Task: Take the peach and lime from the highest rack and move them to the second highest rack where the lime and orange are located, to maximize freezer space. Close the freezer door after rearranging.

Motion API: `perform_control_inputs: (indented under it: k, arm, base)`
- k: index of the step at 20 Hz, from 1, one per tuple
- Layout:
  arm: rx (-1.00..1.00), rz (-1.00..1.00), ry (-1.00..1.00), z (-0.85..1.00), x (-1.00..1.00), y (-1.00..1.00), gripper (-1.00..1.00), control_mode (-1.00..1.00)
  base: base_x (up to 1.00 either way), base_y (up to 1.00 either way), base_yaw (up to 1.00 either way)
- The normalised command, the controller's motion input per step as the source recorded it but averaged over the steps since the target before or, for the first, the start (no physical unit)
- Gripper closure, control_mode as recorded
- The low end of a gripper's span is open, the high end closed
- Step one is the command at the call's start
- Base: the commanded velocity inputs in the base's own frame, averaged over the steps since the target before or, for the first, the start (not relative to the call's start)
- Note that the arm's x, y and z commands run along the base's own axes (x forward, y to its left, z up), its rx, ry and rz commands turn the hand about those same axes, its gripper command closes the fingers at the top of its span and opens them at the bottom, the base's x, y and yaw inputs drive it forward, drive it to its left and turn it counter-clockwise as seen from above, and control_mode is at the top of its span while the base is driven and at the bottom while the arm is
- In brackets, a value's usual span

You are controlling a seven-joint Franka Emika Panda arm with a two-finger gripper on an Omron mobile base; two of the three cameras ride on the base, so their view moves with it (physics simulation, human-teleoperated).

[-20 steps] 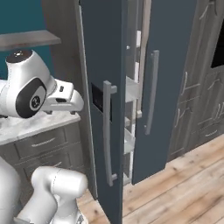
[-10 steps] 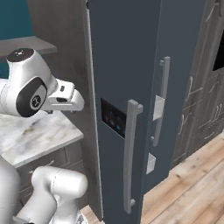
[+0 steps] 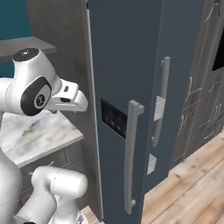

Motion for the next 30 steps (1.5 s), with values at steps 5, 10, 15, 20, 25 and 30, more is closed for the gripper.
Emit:
perform_control_inputs:
  k: [5, 10, 15, 20, 25, 30]
  arm:
    - [0.07, 0.01, -0.01, 0.0, 0.58, -0.59, -1.0, -1.0]
    - [0.01, -0.15, 0.01, 0.0, 0.42, -0.2, -1.0, -1.0]
    - [0.0, -0.36, 0.0, 0.0, 0.89, -0.11, -1.0, -1.0]
    - [0.02, -0.04, -0.01, -0.16, 1.0, -0.65, -1.0, -1.0]
    - [0.01, 0.01, -0.07, -0.2, 1.0, -0.47, -1.0, -1.0]
    - [0.01, 0.14, -0.24, -0.29, 1.0, -0.18, -1.0, -1.0]
  base:
    - [0.0, 0.0, 0.0]
    - [0.0, 0.0, 0.0]
    - [0.0, 0.0, 0.0]
    - [0.0, 0.0, 0.0]
    - [0.0, 0.0, 0.0]
    - [0.0, 0.0, 0.0]
